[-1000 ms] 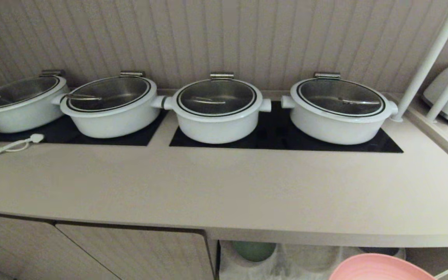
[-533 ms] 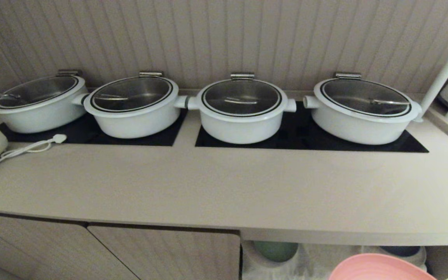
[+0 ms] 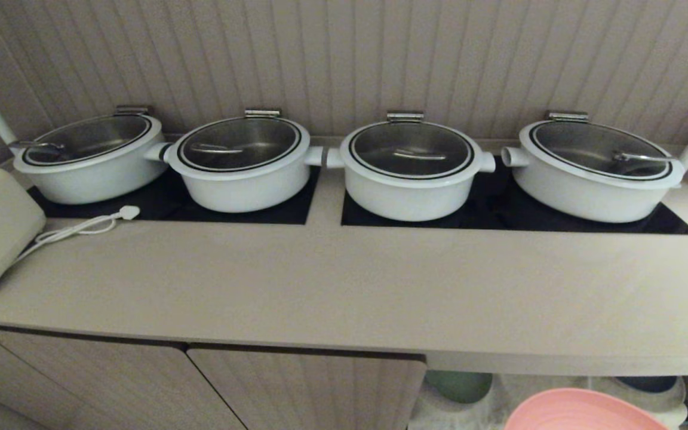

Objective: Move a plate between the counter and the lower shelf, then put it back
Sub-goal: Put the plate

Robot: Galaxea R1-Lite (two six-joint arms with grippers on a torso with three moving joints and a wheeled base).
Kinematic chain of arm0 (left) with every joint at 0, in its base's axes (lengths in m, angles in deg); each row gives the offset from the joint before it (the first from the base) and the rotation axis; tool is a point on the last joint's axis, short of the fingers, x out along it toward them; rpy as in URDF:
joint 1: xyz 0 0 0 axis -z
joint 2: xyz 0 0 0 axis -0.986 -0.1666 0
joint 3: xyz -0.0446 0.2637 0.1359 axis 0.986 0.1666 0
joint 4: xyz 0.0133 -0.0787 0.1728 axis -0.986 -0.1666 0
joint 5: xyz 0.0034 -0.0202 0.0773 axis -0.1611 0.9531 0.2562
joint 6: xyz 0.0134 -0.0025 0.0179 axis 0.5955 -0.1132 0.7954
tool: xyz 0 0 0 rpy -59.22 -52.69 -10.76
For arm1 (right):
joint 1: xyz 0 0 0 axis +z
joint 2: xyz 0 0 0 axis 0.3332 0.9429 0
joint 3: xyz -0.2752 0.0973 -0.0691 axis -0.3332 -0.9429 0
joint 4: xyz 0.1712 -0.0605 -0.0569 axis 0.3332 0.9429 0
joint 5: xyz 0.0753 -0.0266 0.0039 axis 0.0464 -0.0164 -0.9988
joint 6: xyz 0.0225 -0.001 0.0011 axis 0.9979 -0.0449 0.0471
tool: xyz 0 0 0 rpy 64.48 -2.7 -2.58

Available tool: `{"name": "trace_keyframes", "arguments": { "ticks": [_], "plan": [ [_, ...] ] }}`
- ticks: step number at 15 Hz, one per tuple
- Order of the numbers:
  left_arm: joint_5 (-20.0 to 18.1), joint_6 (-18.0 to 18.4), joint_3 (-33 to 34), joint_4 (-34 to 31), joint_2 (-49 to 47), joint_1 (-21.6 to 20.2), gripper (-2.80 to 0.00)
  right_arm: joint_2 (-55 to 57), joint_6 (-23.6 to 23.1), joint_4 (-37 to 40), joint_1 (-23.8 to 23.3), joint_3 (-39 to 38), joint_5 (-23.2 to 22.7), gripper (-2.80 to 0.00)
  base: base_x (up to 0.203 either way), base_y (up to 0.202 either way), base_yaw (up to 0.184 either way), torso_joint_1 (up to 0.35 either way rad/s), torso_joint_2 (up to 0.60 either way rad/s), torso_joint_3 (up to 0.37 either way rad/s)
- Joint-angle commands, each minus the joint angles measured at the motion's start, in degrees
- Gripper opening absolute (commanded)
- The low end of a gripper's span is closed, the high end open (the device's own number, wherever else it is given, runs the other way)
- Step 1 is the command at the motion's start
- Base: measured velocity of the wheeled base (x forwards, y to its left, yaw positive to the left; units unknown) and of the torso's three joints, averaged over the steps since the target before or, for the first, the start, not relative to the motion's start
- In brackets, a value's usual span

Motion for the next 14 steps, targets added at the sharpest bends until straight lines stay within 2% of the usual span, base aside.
{"name": "trace_keyframes", "arguments": {
  "ticks": [1, 14],
  "plan": [
    [0.0, 0.0, 0.0, 0.0, 0.0, 0.0, -2.8, 0.1, 0.2, 0.2, 0.0, 0.0, 0.1, -2.8, 0.0, 0.0, 0.0, 0.0, 0.0, 0.0],
    [0.1, 0.1, 0.0, 0.0, 0.0, 0.0, -2.8, 3.7, 0.1, -2.5, 0.2, 1.1, 0.3, -2.8, 0.002, 0.0, -0.002, 0.0, 0.0, 0.0]
  ]
}}
